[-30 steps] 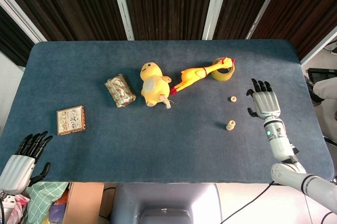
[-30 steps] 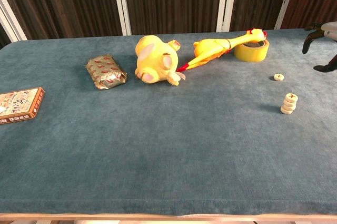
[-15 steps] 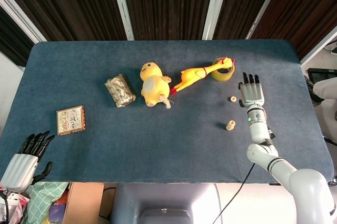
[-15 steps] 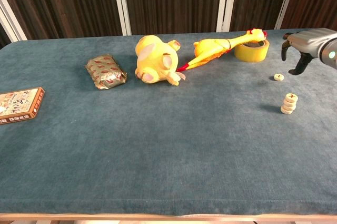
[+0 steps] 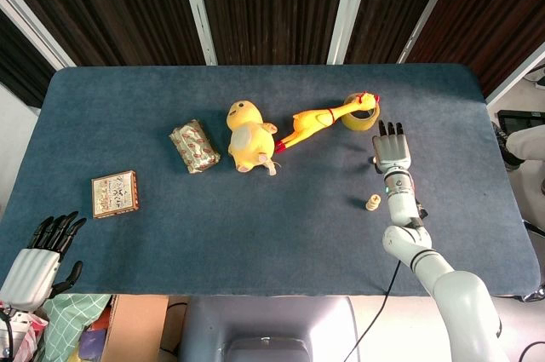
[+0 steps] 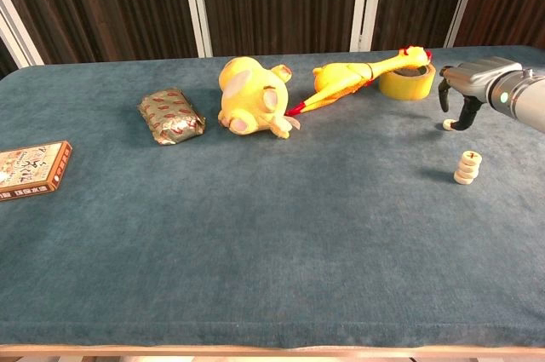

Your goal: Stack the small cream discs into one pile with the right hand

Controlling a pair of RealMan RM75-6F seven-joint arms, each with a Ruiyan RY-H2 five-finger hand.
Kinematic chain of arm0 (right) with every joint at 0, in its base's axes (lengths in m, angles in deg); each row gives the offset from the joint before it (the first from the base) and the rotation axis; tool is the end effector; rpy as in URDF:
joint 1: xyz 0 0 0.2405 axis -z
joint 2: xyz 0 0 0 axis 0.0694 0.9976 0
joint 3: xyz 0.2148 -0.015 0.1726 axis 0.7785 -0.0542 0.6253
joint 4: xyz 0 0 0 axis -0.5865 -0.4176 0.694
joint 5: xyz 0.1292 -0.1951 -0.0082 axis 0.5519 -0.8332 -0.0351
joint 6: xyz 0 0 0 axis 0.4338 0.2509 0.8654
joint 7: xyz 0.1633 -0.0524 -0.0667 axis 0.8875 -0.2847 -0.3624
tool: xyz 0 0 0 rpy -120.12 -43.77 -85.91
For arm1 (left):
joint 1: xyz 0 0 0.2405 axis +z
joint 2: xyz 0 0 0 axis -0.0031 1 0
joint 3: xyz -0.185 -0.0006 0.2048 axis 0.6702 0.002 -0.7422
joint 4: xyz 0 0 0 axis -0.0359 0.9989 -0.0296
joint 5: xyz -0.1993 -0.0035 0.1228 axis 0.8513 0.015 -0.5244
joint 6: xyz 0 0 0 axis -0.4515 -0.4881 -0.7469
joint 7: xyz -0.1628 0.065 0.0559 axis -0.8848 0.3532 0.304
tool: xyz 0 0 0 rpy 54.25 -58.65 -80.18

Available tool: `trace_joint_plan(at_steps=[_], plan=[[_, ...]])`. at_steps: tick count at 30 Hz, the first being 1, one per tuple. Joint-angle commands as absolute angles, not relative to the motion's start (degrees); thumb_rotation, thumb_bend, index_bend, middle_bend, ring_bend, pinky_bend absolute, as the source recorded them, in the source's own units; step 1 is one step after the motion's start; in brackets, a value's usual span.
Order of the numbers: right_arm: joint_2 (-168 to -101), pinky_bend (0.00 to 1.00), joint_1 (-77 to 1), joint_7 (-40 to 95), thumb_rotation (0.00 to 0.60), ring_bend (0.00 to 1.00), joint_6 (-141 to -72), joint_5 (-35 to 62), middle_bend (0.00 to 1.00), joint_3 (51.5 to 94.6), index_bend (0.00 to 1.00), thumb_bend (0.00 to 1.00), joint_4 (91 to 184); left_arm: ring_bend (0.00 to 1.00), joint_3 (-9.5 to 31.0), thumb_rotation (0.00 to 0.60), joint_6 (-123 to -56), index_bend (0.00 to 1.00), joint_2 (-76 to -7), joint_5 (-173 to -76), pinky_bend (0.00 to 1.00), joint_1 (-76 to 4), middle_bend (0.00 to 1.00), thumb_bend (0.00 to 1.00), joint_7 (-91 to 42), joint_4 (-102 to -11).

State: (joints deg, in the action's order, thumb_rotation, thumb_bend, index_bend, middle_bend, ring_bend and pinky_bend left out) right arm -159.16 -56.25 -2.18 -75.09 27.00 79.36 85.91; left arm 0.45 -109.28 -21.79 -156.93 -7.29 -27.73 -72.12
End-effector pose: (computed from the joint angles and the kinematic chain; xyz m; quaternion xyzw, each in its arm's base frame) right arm -0.2944 -0.5407 -0.0242 0.6804 -0.3479 0.1425 0.6290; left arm -0.3334 0.2164 0.1277 -0.6633 -0.3659 -0.3808 0.5303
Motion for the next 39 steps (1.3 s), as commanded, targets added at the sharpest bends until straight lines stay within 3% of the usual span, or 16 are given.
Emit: trace_joint_plan(at_steps=[1,19,26,39], plan=[[-159.8,0.0,-56.0,-2.4,0.6,0.0,-74.0,27.0,0.12,79.8,0.54,0.43,84.4,0.0,0.4,0.6,-109.3,0.0,-21.7,-157.0,0.06,-7.3,0.0,0.47,-27.7,-72.3],[-161.5,0.0,-56.3,-0.4,0.6,0.0,-72.1,23.9,0.12,81.1,0.54,0.43,82.0,0.0,0.7,0.6,-109.4,0.0,-22.1,-156.7,0.06,-7.4,0.0,0.46,-27.6,-71.9],[-162.1,0.0,-56.4,-0.7,0.6,0.0,-72.0,23.2,0.12,81.6,0.57,0.49,81.2,0.0,0.9,0.6,-109.5,0.0,-22.1,-156.5,0.06,-7.4,0.0,0.47,-28.0,-71.8],[-162.0,0.0,-56.0,-0.6,0.6,0.0,-72.3,22.3,0.12,82.5,0.61,0.5,81.3,0.0,1.0,0.6,-109.2,0.0,-22.2,-156.3,0.06,-7.7,0.0,0.46,-28.3,-71.6]])
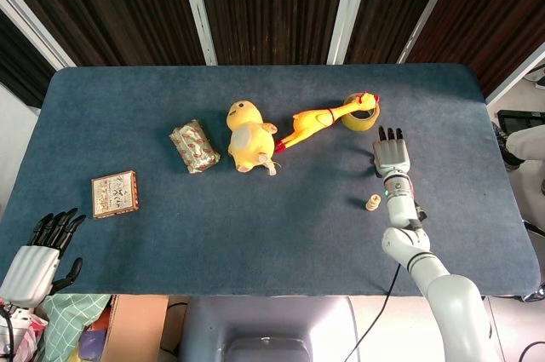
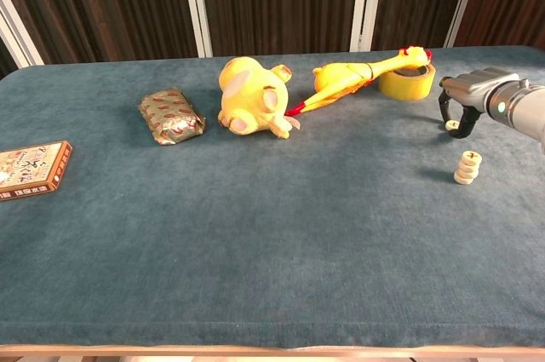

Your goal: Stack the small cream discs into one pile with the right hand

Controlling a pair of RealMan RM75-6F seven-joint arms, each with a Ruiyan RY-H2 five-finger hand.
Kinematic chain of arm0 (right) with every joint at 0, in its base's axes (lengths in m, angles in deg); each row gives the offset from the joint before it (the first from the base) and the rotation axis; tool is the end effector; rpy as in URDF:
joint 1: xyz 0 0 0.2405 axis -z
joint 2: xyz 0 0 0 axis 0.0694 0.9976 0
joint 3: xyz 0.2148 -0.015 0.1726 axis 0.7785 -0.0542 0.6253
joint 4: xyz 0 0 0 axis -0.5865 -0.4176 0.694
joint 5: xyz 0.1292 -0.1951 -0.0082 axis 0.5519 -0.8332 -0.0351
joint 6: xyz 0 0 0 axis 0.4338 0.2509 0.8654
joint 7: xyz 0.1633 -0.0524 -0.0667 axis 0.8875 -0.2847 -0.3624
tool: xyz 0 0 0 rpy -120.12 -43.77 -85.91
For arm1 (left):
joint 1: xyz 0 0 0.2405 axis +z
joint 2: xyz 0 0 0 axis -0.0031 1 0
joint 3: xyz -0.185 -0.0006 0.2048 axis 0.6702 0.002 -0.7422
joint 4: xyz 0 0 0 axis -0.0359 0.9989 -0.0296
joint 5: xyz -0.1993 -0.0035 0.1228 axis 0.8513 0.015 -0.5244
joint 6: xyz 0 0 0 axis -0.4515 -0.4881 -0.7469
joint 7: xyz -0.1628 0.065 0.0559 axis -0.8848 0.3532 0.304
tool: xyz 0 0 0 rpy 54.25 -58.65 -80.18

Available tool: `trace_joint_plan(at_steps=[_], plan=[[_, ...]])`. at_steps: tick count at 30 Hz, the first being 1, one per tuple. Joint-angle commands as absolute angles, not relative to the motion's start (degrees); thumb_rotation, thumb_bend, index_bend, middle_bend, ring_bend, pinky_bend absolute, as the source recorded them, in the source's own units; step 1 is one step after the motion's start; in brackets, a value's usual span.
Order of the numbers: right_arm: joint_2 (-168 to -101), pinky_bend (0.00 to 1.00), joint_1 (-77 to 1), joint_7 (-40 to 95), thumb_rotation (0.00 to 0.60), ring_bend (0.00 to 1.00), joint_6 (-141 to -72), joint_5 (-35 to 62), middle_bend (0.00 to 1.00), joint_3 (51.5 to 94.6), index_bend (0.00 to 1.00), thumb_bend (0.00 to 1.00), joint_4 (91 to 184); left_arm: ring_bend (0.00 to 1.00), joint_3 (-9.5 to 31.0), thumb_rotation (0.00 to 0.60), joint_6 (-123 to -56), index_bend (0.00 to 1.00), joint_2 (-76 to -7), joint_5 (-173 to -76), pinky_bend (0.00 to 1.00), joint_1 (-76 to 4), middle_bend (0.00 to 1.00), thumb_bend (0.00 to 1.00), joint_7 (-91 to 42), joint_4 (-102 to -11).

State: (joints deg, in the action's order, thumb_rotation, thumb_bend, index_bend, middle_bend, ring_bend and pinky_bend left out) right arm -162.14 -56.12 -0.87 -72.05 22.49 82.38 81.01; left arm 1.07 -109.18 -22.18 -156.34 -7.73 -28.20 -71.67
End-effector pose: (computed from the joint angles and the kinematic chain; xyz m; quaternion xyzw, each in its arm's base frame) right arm -0.3007 -0.5378 -0.0353 0.6852 -0.3539 0.1290 0.6233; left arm -0.3333 0.2221 0.1284 -0.6588 -0.3652 -0.3861 0.5324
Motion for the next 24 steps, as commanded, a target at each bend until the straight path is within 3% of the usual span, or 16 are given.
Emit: trace_joint_plan(at_steps=[1,10,17,24], plan=[[-161.8,0.0,-55.9,-0.3,0.6,0.0,-72.6,22.2,0.12,82.6,0.62,0.5,81.6,0.0,1.0,0.6,-109.2,0.0,-22.2,-156.4,0.06,-7.7,0.0,0.46,-28.3,-71.6],[-156.6,0.0,-53.8,2.1,0.6,0.0,-78.3,19.4,0.12,82.1,0.64,0.5,92.1,0.0,0.8,0.6,-109.7,0.0,-21.9,-157.0,0.06,-7.6,0.0,0.46,-29.0,-71.6],[-145.5,0.0,-47.4,3.7,0.6,0.0,-86.9,13.0,0.12,77.8,0.63,0.5,114.7,0.0,0.9,0.6,-109.1,0.0,-21.5,-156.2,0.06,-7.7,0.0,0.46,-30.1,-71.5],[-133.8,0.0,-41.7,5.6,0.6,0.0,-90.5,9.6,0.12,73.6,0.6,0.5,135.4,0.0,0.9,0.6,-109.2,0.0,-21.2,-156.1,0.05,-7.5,0.0,0.46,-30.5,-71.6]])
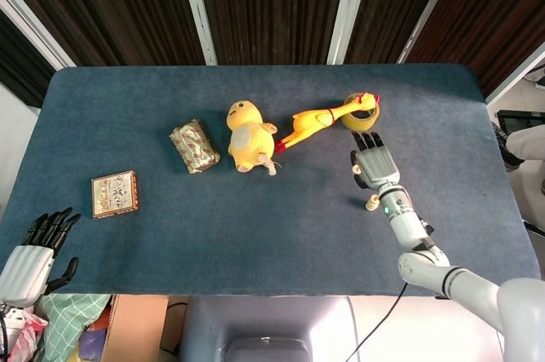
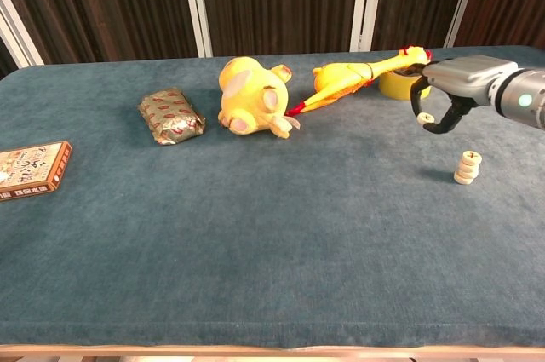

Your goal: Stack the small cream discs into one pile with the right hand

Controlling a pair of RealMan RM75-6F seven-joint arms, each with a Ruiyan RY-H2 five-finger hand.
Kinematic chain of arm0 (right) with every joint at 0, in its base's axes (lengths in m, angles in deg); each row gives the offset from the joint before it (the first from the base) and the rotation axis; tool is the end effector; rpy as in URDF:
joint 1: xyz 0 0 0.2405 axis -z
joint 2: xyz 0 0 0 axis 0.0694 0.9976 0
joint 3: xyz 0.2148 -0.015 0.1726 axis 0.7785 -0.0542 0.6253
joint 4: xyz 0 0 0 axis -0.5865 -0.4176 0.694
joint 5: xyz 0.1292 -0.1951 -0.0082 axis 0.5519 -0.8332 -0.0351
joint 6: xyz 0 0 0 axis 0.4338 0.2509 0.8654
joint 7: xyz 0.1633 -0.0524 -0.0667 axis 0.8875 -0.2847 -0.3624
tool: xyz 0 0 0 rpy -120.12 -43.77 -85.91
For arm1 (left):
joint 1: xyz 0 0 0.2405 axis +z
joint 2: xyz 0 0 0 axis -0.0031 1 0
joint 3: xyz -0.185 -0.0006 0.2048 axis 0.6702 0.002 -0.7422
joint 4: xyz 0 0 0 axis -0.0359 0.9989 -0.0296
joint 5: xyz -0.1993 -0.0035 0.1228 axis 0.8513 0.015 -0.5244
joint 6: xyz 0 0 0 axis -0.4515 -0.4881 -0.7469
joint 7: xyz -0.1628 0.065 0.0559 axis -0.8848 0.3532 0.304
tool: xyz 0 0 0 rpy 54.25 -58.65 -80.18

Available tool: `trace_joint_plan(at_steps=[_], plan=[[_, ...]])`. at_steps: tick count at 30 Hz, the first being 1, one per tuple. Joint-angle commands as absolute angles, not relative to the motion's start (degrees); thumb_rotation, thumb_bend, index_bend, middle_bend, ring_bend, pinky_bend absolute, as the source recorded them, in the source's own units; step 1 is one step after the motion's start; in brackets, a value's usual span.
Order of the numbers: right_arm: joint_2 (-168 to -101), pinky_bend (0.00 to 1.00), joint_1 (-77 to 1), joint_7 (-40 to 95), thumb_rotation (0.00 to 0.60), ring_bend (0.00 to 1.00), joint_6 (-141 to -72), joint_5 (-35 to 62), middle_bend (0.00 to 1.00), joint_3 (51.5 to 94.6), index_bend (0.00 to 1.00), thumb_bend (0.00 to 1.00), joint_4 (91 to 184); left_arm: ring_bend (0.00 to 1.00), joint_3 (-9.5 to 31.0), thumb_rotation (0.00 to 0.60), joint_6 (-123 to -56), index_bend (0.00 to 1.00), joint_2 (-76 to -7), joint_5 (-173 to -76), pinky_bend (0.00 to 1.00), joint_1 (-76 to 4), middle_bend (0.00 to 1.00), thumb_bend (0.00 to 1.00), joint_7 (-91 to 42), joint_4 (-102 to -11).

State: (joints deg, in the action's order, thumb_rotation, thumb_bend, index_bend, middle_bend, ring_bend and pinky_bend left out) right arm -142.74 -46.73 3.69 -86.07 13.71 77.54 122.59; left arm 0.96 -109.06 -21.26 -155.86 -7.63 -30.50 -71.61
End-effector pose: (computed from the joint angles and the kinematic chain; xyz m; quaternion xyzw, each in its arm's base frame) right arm -0.2486 -0.4776 -0.0205 0.7362 -0.3319 0.2506 0.5339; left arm -0.3374 0.2215 0.1344 -0.6520 -0.3769 -0.3887 0.5308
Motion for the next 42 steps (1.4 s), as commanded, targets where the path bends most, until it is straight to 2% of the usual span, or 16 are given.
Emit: trace_joint_plan(at_steps=[1,6,11,42], plan=[[-132.8,0.0,-41.2,5.6,0.6,0.0,-91.0,8.9,0.12,73.0,0.6,0.5,136.9,0.0,0.9,0.6,-109.2,0.0,-21.3,-156.1,0.05,-7.6,0.0,0.46,-30.5,-71.6],[-128.9,0.0,-39.1,5.4,0.6,0.0,-93.1,6.3,0.12,70.0,0.6,0.5,142.4,0.0,0.8,0.6,-109.3,0.0,-21.3,-156.3,0.06,-7.6,0.0,0.47,-30.1,-71.8],[-127.3,0.0,-38.0,5.4,0.6,0.0,-93.3,6.3,0.12,68.3,0.6,0.5,143.3,0.0,0.5,0.6,-110.0,0.0,-21.3,-156.8,0.06,-7.2,0.0,0.47,-30.1,-71.8],[-130.9,0.0,-40.0,5.0,0.6,0.0,-91.6,9.5,0.12,68.3,0.58,0.5,138.1,0.0,0.7,0.6,-110.6,0.0,-21.2,-156.8,0.06,-6.9,0.0,0.47,-30.2,-71.9]])
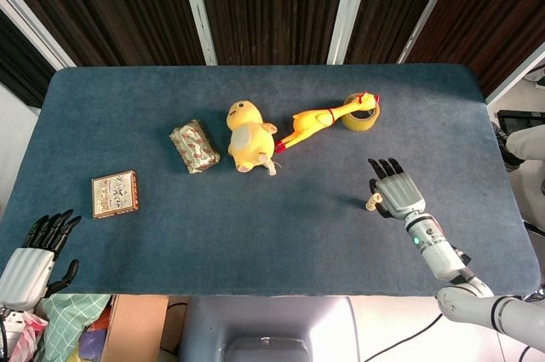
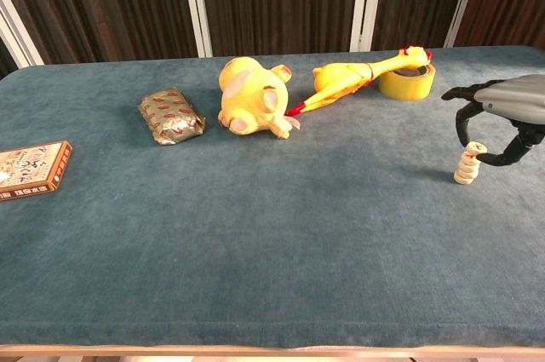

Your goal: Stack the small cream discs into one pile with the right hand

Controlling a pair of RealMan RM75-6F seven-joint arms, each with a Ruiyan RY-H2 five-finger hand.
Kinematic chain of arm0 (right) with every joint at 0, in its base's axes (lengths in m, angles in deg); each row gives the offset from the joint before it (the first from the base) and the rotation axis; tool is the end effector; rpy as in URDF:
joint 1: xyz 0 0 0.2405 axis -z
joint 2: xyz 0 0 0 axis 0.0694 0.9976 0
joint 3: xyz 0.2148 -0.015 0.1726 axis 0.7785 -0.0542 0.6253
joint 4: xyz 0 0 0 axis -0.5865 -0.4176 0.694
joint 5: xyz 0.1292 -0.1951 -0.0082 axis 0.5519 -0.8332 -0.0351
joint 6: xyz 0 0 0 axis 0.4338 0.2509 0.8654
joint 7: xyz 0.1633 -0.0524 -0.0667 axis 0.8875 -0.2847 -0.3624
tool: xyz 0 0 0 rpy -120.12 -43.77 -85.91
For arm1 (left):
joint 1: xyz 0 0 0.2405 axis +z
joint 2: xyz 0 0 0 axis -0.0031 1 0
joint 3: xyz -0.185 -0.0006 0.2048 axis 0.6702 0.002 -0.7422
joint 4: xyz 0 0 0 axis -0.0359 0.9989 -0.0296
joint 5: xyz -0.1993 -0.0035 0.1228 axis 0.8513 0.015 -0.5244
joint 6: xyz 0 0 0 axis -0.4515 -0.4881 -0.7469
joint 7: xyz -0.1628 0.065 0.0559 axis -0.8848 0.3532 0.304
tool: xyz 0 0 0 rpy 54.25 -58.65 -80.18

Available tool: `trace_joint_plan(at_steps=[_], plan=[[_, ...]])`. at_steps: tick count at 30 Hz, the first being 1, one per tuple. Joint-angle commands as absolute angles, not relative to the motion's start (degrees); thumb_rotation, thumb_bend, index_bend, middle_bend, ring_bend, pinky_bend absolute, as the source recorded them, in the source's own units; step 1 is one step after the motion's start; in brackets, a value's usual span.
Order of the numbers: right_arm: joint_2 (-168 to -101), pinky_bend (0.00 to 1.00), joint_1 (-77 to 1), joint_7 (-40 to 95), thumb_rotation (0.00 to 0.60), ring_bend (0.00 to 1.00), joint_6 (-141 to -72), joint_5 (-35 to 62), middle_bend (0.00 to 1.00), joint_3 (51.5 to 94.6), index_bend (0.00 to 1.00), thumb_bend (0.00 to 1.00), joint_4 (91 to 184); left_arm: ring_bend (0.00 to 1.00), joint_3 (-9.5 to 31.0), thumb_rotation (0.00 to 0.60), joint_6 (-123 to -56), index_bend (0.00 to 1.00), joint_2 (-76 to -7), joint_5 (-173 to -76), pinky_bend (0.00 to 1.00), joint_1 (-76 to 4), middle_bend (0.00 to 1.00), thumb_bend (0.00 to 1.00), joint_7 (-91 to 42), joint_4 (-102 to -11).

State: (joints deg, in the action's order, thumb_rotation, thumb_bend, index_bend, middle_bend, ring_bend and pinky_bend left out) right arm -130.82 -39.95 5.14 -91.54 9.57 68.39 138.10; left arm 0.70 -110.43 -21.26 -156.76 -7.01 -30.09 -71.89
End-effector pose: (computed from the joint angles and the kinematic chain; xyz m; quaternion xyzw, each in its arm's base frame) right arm -0.2879 -0.4057 0.0085 0.7664 -0.3283 0.2173 0.5075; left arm -0.3346 0.2164 0.1356 -0.6518 -0.3710 -0.3942 0.5312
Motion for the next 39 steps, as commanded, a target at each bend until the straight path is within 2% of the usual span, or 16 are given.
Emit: trace_joint_plan(at_steps=[1,14,27,34,39], plan=[[-131.0,0.0,-40.0,4.9,0.6,0.0,-91.7,9.5,0.12,68.3,0.58,0.5,138.0,0.0,0.6,0.6,-110.6,0.0,-21.2,-156.9,0.06,-6.9,0.0,0.47,-30.2,-71.9],[-131.0,0.0,-40.1,3.9,0.6,0.0,-91.8,10.5,0.12,68.0,0.56,0.5,138.2,0.0,0.5,0.6,-110.3,0.0,-21.1,-157.0,0.06,-6.9,0.0,0.47,-30.1,-72.0],[-130.1,0.0,-39.9,4.5,0.6,0.0,-92.6,10.3,0.12,68.0,0.48,0.5,140.0,0.0,0.5,0.6,-110.5,0.0,-21.1,-157.1,0.06,-6.8,0.0,0.47,-30.2,-72.0],[-124.4,0.0,-36.0,12.6,0.6,0.0,-99.5,4.4,0.12,68.0,0.39,0.5,147.7,0.0,0.8,0.6,-110.4,0.0,-21.3,-156.8,0.06,-7.0,0.0,0.47,-30.0,-71.8],[-120.2,0.0,-28.6,20.0,0.6,0.0,-110.1,-2.3,0.07,65.0,0.29,0.47,153.0,0.0,0.9,0.6,-111.7,0.0,-21.3,-157.3,0.06,-6.6,0.0,0.47,-30.2,-71.7]])
